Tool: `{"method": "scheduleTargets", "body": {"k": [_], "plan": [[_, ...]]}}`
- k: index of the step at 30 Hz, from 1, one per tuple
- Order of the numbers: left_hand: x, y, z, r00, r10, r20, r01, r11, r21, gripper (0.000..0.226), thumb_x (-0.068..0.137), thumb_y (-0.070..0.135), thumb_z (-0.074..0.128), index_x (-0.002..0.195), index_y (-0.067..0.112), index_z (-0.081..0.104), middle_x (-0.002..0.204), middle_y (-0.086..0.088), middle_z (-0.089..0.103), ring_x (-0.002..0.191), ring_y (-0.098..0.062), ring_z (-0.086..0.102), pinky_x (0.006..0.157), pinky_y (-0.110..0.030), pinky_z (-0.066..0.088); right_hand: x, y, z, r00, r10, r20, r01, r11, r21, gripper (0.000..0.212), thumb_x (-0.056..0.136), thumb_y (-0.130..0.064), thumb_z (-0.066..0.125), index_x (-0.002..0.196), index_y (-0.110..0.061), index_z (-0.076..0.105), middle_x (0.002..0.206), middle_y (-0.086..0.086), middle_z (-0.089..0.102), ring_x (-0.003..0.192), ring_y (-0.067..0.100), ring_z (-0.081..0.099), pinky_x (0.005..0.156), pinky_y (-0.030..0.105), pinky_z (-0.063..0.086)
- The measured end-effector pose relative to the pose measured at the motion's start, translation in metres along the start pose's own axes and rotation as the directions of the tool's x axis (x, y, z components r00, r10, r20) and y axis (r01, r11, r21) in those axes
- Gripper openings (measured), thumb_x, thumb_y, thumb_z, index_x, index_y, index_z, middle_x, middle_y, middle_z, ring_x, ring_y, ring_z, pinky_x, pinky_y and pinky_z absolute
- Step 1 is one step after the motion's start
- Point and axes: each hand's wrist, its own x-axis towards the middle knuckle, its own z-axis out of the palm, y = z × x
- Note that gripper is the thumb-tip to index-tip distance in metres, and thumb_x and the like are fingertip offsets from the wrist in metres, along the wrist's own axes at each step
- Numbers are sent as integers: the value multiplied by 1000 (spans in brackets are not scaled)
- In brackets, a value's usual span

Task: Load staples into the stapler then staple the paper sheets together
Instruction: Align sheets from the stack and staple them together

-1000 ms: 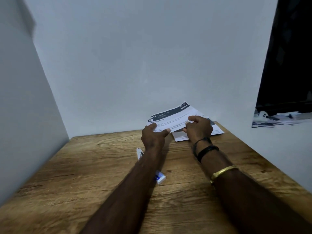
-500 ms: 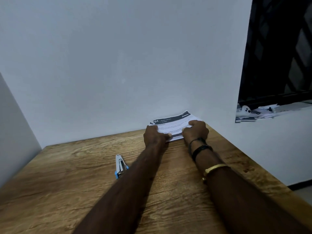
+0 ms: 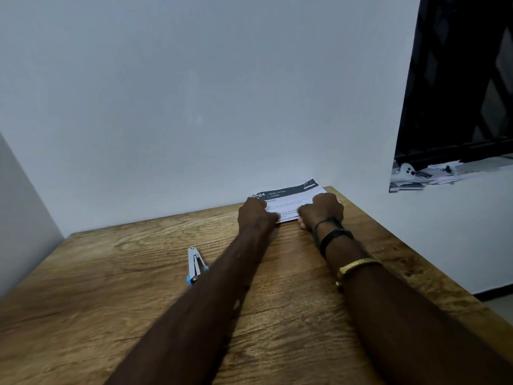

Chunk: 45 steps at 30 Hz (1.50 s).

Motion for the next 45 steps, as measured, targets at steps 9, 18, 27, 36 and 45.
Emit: {"method": "scheduleTargets", "body": {"k": [9, 18, 27, 36, 45], "plan": [[-16, -21, -67, 974, 7, -226, -6, 1000, 4, 14, 83, 20, 71, 80, 9, 79, 91, -4, 79, 92, -25, 73, 85, -37, 59, -39, -26, 2, 965, -220, 143, 237, 965, -111, 22, 86, -11, 65, 106, -9, 75, 115, 11, 74, 111, 31, 67, 93, 30, 53], [-54, -51, -117, 991, -98, -91, 122, 942, 311, 28, 77, 31, 78, 95, 10, 75, 103, -12, 75, 102, -30, 70, 90, -41, 58, -113, -51, 28, 762, -184, 621, 389, 897, -211, 16, 81, -16, 75, 82, 0, 74, 53, 10, 70, 38, 18, 62, 55, 33, 62], [-76, -69, -131, 982, -157, -107, 184, 924, 335, 34, 74, 23, 76, 102, 3, 72, 104, -16, 74, 100, -31, 69, 74, -36, 53, -151, -55, 32, 491, 30, 870, 580, 734, -353, 53, 58, -39, 91, 95, -6, 73, 74, 7, 70, 56, 20, 64, 58, 32, 60], [-71, -72, -125, 981, -149, -122, 172, 963, 207, 27, 77, 21, 80, 100, 11, 71, 104, -9, 73, 100, -26, 68, 71, -29, 45, -140, -56, 40, 710, -167, 684, 562, 720, -407, 36, 58, -32, 86, 86, -12, 74, 81, 12, 77, 70, 30, 76, 70, 42, 65], [-57, -70, -110, 988, -69, -137, 99, 969, 227, 31, 79, 27, 78, 106, 15, 70, 110, -6, 72, 106, -25, 67, 83, -31, 53, -115, -50, 69, 837, -316, 447, 515, 732, -447, 37, 65, -41, 79, 69, -19, 50, 102, 10, 72, 99, 30, 70, 67, 27, 44]]}}
